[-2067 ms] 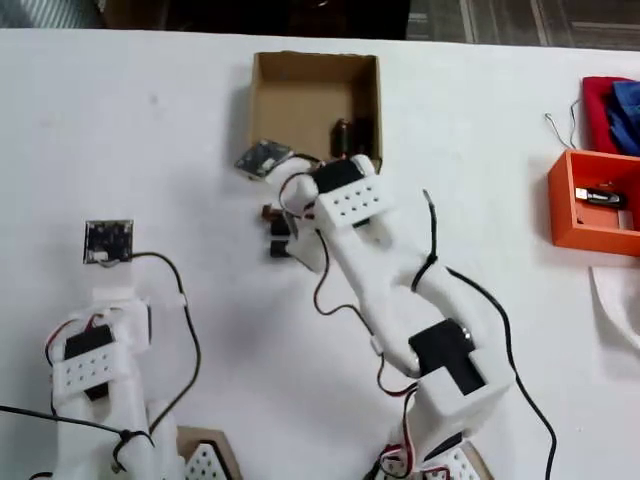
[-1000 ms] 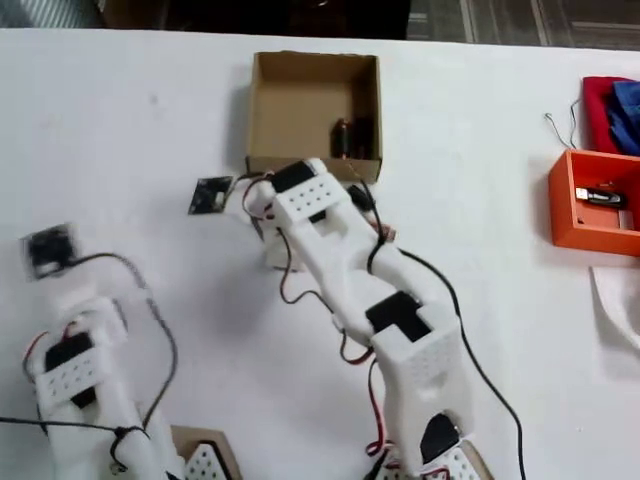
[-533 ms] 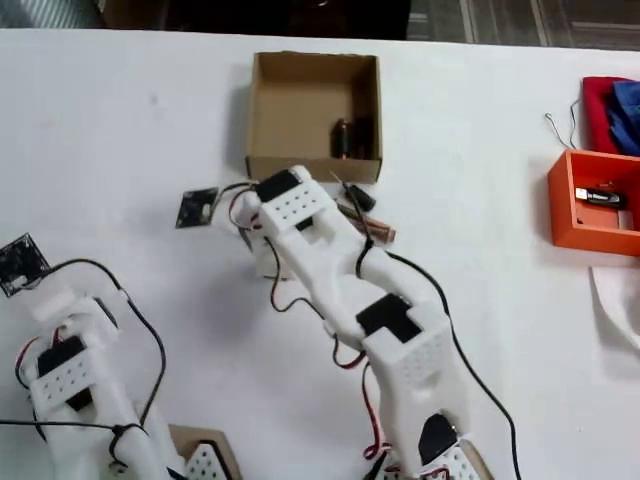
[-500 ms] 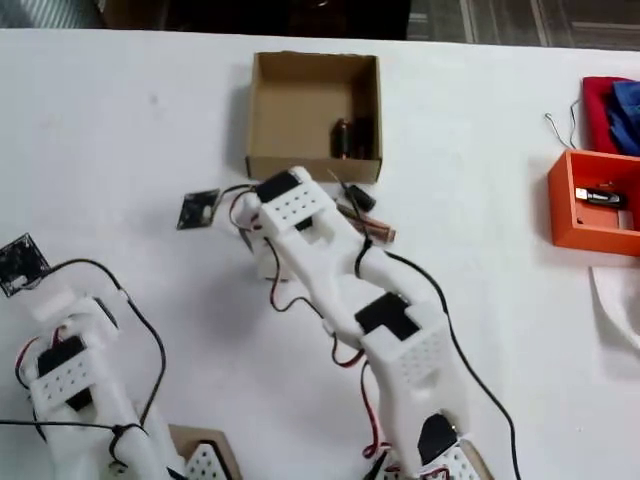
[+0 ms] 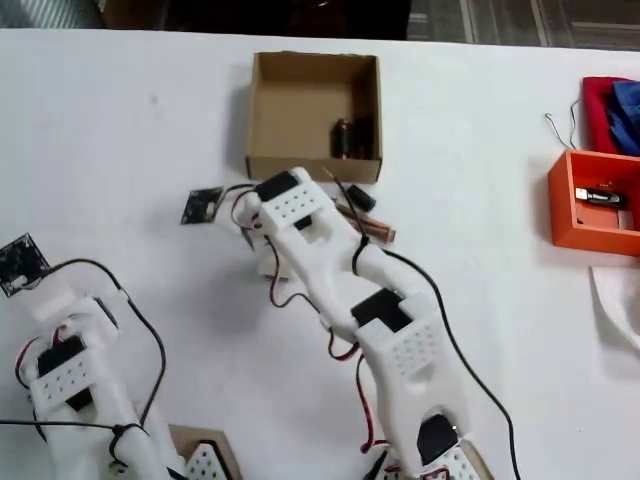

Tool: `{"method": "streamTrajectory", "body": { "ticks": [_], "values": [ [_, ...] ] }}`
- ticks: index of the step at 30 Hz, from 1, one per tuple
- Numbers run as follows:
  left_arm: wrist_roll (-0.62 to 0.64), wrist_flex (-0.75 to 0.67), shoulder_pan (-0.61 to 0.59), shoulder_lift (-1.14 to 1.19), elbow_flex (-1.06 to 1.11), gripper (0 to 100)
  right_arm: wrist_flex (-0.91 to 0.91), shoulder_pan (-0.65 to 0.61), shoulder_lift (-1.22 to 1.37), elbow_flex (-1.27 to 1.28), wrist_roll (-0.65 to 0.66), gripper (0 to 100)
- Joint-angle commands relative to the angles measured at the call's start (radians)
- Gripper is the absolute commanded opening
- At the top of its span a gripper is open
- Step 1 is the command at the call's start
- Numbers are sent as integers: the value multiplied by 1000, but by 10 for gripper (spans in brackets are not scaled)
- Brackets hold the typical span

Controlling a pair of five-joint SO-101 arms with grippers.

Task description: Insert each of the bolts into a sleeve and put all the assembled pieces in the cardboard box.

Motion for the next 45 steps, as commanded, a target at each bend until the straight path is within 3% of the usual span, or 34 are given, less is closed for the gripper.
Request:
{"method": "streamTrajectory", "body": {
  "ticks": [1,12,19,25,30,35,39,45],
  "values": [
    [2,-18,23,3,-45,57,-2,73,-91,-20,-135,22],
    [-66,-20,38,5,-44,54,105,200,-564,181,-371,22],
    [-87,-11,75,5,-51,59,-96,484,-977,571,-373,22],
    [-413,64,350,6,-173,105,-151,727,-1202,798,-373,22],
    [-437,250,612,37,-441,108,-105,935,-1362,810,-471,22],
    [-621,440,913,287,-737,109,-93,1175,-1395,895,-548,22],
    [-706,617,1028,617,-1023,106,-131,1297,-1388,971,-545,22],
    [-652,792,1102,968,-1497,106,-134,1363,-1389,1040,-448,22]
  ]
}}
